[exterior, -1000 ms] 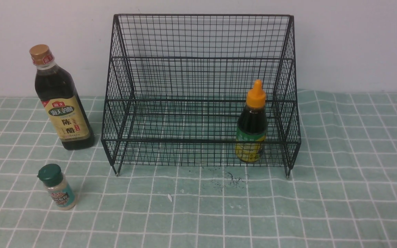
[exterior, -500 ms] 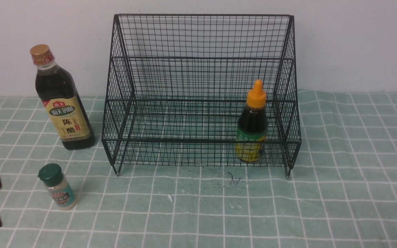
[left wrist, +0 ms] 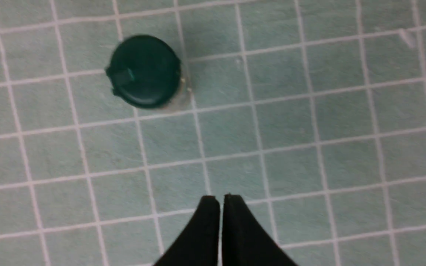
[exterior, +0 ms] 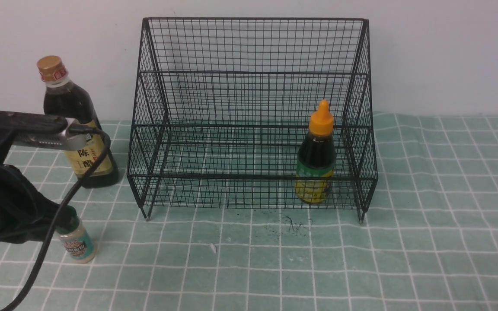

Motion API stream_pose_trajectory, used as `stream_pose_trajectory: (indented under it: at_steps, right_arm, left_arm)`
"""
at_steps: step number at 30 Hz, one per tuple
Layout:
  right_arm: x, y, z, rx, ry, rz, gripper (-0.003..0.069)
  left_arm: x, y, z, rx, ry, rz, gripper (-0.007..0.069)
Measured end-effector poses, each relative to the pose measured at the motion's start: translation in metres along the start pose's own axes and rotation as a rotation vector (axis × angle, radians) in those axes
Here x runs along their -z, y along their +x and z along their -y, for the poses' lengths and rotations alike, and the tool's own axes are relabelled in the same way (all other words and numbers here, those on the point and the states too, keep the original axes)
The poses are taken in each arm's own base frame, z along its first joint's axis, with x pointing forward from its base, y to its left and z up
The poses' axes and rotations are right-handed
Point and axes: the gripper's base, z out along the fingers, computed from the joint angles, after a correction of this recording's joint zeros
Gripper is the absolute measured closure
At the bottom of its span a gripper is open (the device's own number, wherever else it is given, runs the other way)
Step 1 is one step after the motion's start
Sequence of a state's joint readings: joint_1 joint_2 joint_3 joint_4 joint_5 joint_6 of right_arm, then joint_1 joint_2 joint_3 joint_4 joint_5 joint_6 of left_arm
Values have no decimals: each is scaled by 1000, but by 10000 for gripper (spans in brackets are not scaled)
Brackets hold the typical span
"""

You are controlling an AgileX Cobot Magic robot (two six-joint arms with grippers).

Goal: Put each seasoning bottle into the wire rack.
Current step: Use the left arm to grab the condiment bottle closest to it

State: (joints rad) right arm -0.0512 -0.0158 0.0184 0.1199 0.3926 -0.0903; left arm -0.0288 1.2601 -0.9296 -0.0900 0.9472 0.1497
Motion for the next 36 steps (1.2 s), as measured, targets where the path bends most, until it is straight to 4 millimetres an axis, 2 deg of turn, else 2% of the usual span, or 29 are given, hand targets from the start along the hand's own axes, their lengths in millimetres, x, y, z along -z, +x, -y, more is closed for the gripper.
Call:
stream_pose_trajectory:
  at_steps: [5, 8, 11, 12, 14, 17, 20, 23, 27, 30, 33, 36]
  right_arm:
    - [0, 0, 0, 0, 0, 0, 669]
    - [0, 0, 0, 0, 0, 0, 669]
    - [0, 0, 0, 0, 0, 0, 669]
    - [0, 0, 0, 0, 0, 0, 669]
    - [0, 0, 0, 0, 0, 0, 669]
    - [0, 0, 0, 0, 0, 0, 669]
    - [0, 0, 0, 0, 0, 0, 669]
    - [0, 0, 0, 0, 0, 0, 669]
    - [0, 0, 0, 0, 0, 0, 669]
    - [0, 0, 0, 0, 0, 0, 669]
    - [0, 0, 0, 0, 0, 0, 669]
    - [0, 0, 0, 0, 0, 0, 669]
  left_arm:
    - [-20, -14, -9, -52, -72, 29, 532]
    - [-29, -22, -11, -58, -83, 76, 399]
    - [-40, -30, -13, -59, -87, 105, 218]
    - [-40, -30, -13, -59, -87, 109, 218]
    - [-53, -34, -14, -59, -87, 105, 90]
    - [-67, -36, -15, -46, -83, 81, 5]
    - [-81, -36, -17, -35, -87, 48, -11]
    - [-95, -36, -19, -15, -90, 18, 7]
    - [-106, -35, -19, 15, -88, -14, 102]
    - [-107, -34, -19, 38, -85, -30, 279]
    - [-104, -33, -19, 35, -88, -54, 288]
    - [-92, -33, -20, 23, -103, -110, 285]
